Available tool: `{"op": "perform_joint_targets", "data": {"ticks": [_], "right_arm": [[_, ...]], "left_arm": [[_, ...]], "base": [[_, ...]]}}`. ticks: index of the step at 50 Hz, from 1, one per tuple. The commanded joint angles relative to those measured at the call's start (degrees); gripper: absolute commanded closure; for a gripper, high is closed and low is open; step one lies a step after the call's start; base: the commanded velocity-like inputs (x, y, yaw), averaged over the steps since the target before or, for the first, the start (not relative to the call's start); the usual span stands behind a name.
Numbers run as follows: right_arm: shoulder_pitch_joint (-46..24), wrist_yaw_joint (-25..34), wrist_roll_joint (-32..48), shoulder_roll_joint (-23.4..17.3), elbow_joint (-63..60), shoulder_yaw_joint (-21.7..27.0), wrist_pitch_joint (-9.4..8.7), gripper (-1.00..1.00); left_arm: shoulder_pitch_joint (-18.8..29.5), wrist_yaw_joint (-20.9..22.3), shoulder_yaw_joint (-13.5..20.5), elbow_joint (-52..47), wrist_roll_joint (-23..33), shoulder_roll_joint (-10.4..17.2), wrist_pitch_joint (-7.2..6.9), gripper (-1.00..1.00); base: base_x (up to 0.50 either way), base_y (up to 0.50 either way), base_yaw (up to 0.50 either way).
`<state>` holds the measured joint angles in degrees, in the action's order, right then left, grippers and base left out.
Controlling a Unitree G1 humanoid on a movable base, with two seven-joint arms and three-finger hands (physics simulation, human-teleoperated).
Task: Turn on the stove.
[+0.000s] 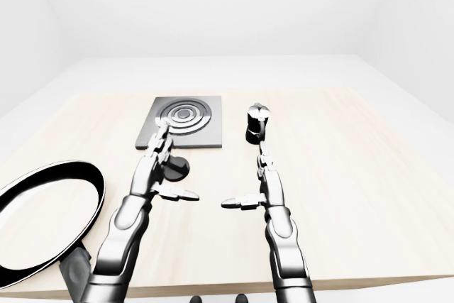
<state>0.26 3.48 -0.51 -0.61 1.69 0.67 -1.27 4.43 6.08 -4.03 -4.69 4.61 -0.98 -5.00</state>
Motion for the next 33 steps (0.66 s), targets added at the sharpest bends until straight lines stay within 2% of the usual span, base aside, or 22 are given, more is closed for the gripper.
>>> {"op": "perform_joint_targets", "data": {"ticks": [1, 6, 13, 14, 17, 23, 24, 29, 33], "right_arm": [[0.0, 0.03, 0.06, 0.02, -0.03, -0.09, -0.06, -1.0], [0.11, -0.02, 0.12, 0.08, -0.05, -0.17, -0.01, -1.0], [0.15, -0.02, 0.11, 0.09, -0.2, -0.2, -0.06, -1.0], [0.17, 0.0, 0.16, 0.1, 0.25, -0.23, 0.38, -1.0], [0.06, -0.03, 0.13, 0.07, -0.32, -0.2, -0.31, -1.0], [0.07, -0.01, 0.2, 0.1, -0.47, -0.31, -0.4, -1.0], [-0.05, -0.01, 0.19, 0.05, -0.32, -0.23, -0.4, -1.0], [-0.11, 0.04, 0.23, 0.05, -1.03, -0.29, -1.0, -1.0], [-0.21, 0.08, 0.29, 0.04, -0.68, -0.26, -0.74, -1.0]], "left_arm": [[1.64, 0.05, 1.46, -14.53, -1.36, 0.97, 0.0, -1.0], [3.5, 0.29, 2.71, -23.48, -2.26, 1.69, 0.0, -1.0], [5.76, 0.22, 4.45, -28.37, -3.5, 2.61, 0.0, -1.0], [6.43, 0.15, 4.9, -29.99, -3.96, 2.72, 0.0, -1.0], [8.03, -0.08, 5.79, -33.22, -4.9, 3.33, 0.0, -1.0], [13.33, -1.21, 9.78, -39.39, -8.52, 5.57, 0.0, -1.0], [14.95, -1.52, 11.3, -40.65, -9.75, 6.18, 0.0, -1.0], [18.08, -3.6, 14.09, -43.0, -13.71, 8.61, 0.0, -1.0], [19.71, -5.2, 15.43, -44.16, -16.42, 10.36, 0.0, -1.0]], "base": [[0.0, 0.0, 0.0], [0.0, 0.0, 0.0], [0.0, 0.0, 0.0], [0.0, 0.0, 0.0], [0.0, 0.0, 0.0], [0.0, 0.0, 0.0], [0.0, 0.0, 0.0], [0.0, 0.0, 0.0], [0.0, 0.0, 0.0]]}}
